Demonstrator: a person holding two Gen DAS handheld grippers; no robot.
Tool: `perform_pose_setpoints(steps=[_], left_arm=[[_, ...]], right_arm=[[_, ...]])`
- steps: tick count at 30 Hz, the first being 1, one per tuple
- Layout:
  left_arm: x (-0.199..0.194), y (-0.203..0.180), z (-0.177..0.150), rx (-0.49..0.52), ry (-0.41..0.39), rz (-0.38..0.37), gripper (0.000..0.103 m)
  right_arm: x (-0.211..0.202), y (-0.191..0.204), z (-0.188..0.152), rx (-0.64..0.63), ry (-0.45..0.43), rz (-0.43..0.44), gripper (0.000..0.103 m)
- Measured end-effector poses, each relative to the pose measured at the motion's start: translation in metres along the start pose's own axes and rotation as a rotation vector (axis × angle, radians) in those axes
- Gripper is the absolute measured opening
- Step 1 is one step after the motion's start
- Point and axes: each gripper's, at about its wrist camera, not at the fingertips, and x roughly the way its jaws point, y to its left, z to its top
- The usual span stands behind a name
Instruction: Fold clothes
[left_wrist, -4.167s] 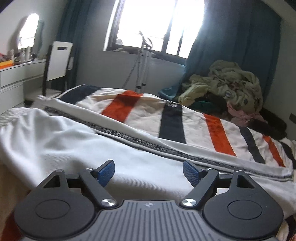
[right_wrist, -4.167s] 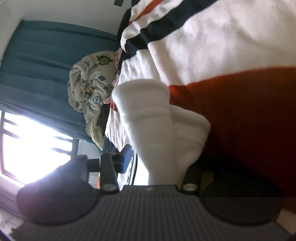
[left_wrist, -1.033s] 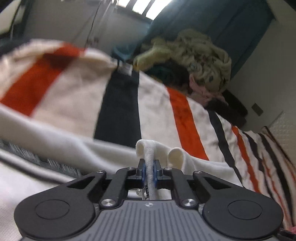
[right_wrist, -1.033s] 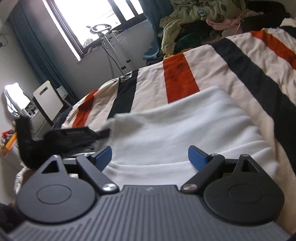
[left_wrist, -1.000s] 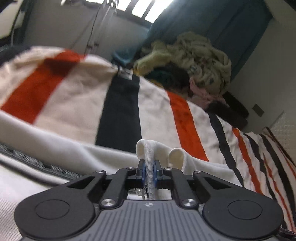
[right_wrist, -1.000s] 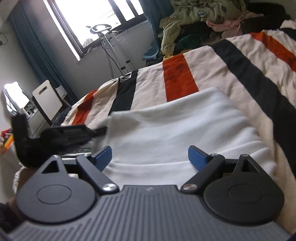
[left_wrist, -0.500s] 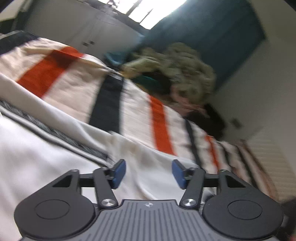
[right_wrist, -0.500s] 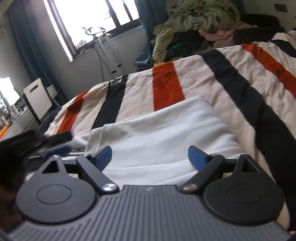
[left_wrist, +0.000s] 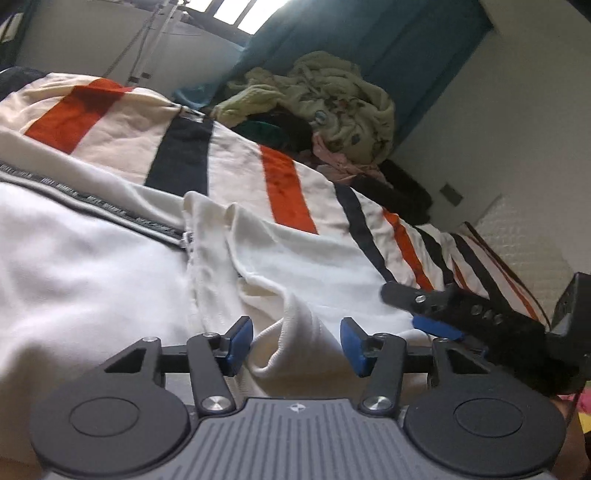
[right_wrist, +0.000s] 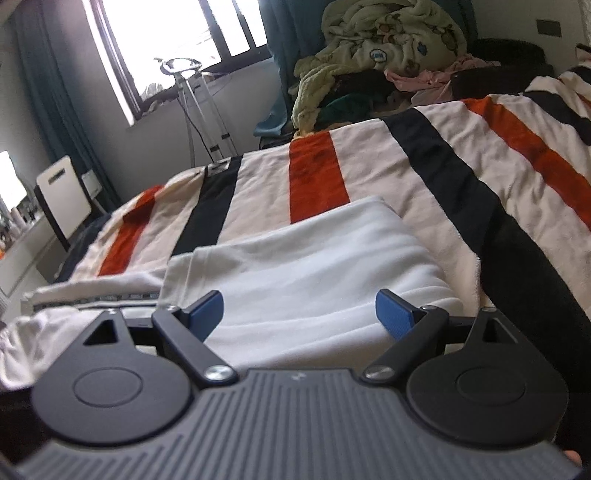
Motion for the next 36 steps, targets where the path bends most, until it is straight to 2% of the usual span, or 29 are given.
perform_pose_setpoints(steps=[4,8,11,14,16,19,21,24,25,28,30,31,32,34,36], left_arm=[[0.011,0.001,0.001,0.037,0.087,-0.003,0.053],[0.015,0.011,0.004,0.007,0.133,0.006,0.036],[0.012,0.018,0.008,-0.085,0.147,-0.02,0.024],[0.004,0.027,0.008,-0.217,0.162,-0.065,0.022],[0.001,0.03,0.006,-0.255,0.163,-0.074,0.022],[0.011,0.035,-0.003,-0.248,0.172,-0.037,0.023],[0.014,0.035,-0.006,-0.242,0.169,-0.03,0.026],[0.008,0.032,-0.005,-0.231,0.139,-0.035,0.033],[0.003,0.033,-0.007,-0.238,0.127,-0.038,0.045],[-0.016,0.033,-0.01,-0.265,0.085,-0.039,0.056],[-0.034,0.034,-0.012,-0.286,0.048,-0.019,0.07],[-0.044,0.035,-0.013,-0.3,0.022,0.007,0.085],[-0.057,0.037,-0.014,-0.315,-0.018,0.04,0.089],[-0.082,0.044,-0.017,-0.352,-0.092,0.135,0.09],[-0.103,0.053,-0.021,-0.402,-0.14,0.287,0.092]], right_arm=[[0.005,0.003,-0.004,-0.029,0.022,-0.018,0.09],[0.004,0.008,-0.005,-0.07,-0.006,-0.043,0.09],[0.002,0.012,-0.006,-0.101,-0.028,-0.063,0.09],[0.001,0.016,-0.007,-0.132,-0.051,-0.083,0.09],[0.001,0.017,-0.009,-0.152,-0.051,-0.092,0.09],[0.005,0.015,-0.018,-0.18,-0.022,-0.129,0.09],[0.013,0.01,-0.023,-0.169,0.03,-0.139,0.09],[0.014,0.011,-0.025,-0.179,0.032,-0.147,0.09],[0.014,0.011,-0.025,-0.175,0.032,-0.146,0.09],[0.012,0.011,-0.024,-0.162,0.031,-0.141,0.09],[0.01,0.01,-0.023,-0.159,0.03,-0.139,0.09],[0.008,0.01,-0.023,-0.158,0.03,-0.138,0.09],[0.006,0.009,-0.023,-0.152,0.028,-0.133,0.09],[0.001,0.008,-0.023,-0.137,0.025,-0.121,0.09],[-0.002,0.005,-0.022,-0.116,0.023,-0.112,0.09]])
